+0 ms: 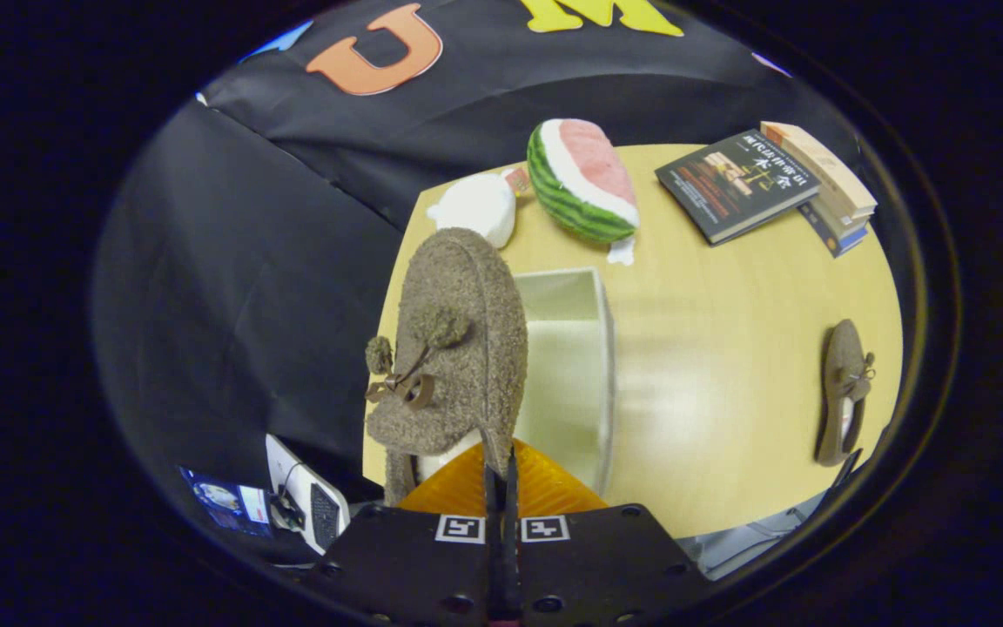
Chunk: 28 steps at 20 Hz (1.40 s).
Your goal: Open the storage box then place both shoes into the box .Put the left shoe in first, then the right shoe, with the right side of both shoes facing outward in a uniform manner.
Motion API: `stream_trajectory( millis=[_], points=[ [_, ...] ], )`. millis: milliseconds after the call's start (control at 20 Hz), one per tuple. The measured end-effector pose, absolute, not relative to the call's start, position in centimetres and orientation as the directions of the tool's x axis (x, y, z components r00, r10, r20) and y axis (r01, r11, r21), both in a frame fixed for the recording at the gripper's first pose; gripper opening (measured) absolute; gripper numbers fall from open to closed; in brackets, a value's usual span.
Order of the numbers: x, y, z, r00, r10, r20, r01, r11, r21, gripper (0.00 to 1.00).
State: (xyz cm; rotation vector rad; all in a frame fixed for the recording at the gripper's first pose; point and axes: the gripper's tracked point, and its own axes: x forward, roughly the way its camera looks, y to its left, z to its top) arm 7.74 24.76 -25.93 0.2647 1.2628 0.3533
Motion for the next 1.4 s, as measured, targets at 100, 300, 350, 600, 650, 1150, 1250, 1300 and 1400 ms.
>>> stream_trajectory(
  millis=[100,300,350,600,650,1150,1250,1300,1400],
  points=[
    [7.8,26.7,-28.4,0.24,0.379,-0.894,-0.092,0.925,0.368,0.0],
    [8.2,28.0,-33.8,0.198,0.293,-0.935,-0.042,0.956,0.29,0.0],
    [8.3,28.3,-35.0,0.185,0.274,-0.944,-0.028,0.961,0.274,0.0],
    [9.5,29.9,-39.9,0.117,0.195,-0.974,-0.036,0.981,0.192,0.0],
    [9.5,30.1,-40.4,0.104,0.194,-0.976,-0.016,0.981,0.193,0.01],
    [9.4,30.3,-41.2,0.085,0.266,-0.96,-0.033,0.964,0.264,0.18],
    [8.7,30.3,-40.0,0.068,0.299,-0.952,-0.067,0.953,0.295,0.4],
    [8.4,30.0,-39.3,0.067,0.308,-0.949,-0.088,0.949,0.302,0.47],
    [7.7,29.5,-37.7,0.069,0.333,-0.94,-0.13,0.938,0.323,0.63]
  ],
)
